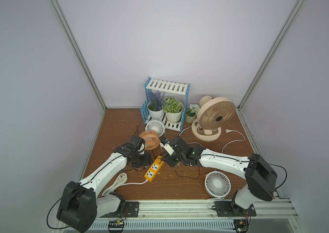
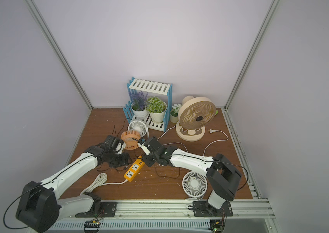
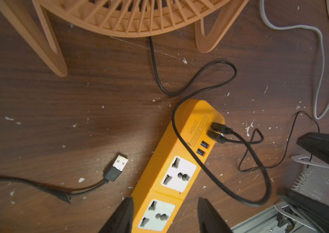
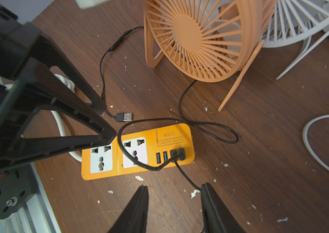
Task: Unplug the desk fan from the power strip
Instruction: Remove the plug from the socket.
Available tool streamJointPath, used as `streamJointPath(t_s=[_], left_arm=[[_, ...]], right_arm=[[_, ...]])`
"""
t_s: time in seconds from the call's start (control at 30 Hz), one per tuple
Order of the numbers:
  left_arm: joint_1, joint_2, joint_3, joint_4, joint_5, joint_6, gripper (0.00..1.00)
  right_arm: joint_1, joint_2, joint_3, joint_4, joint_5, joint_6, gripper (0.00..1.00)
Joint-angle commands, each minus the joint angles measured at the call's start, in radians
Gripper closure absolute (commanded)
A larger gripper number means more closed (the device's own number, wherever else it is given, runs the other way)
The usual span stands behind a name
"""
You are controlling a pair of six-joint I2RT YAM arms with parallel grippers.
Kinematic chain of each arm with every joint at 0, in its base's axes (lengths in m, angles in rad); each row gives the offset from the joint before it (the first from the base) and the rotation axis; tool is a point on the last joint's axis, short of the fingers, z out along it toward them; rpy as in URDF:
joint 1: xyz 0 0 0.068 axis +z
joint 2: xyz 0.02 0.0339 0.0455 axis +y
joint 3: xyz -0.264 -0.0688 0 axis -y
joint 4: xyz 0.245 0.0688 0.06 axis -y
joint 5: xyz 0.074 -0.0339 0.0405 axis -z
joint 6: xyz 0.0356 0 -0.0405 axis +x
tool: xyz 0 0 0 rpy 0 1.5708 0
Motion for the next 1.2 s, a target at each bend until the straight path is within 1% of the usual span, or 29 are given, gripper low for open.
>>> streamJointPath(t_s=[0.0,0.1,0.2,0.43,0.53,0.6,0.9,1.17], left_arm=[[-0.007,0.018,0.01,-0.023,0.024,0.026,0.46],[-0.007,0.035,0.011,-0.027,0.031,0.038,0.47],[-0.007,0.05,0.01,-0.032,0.031,0.047,0.47],[-0.007,0.078,0.001,-0.025,0.007,0.052,0.52],[-0.007,0.103,0.0,-0.025,0.003,0.056,0.53],[-0.007,0.121,0.001,-0.025,0.006,0.061,0.54],[-0.007,0.161,0.0,-0.015,0.006,0.068,0.56],[-0.007,0.188,0.001,0.003,0.032,0.072,0.58]], right_arm=[[0.001,0.01,-0.001,0.051,-0.052,0.015,0.51],[0.002,0.054,0.019,0.084,-0.051,0.042,0.53],[0.003,0.069,0.035,0.118,-0.012,0.061,0.56],[0.003,0.085,0.056,0.08,0.031,0.025,0.73],[0.004,0.093,0.06,0.078,0.032,0.022,0.78],[0.004,0.098,0.064,0.08,0.031,0.024,0.79],[0.003,0.112,0.058,0.108,0.031,0.044,0.91],[0.004,0.107,0.057,0.109,0.03,0.037,0.98]])
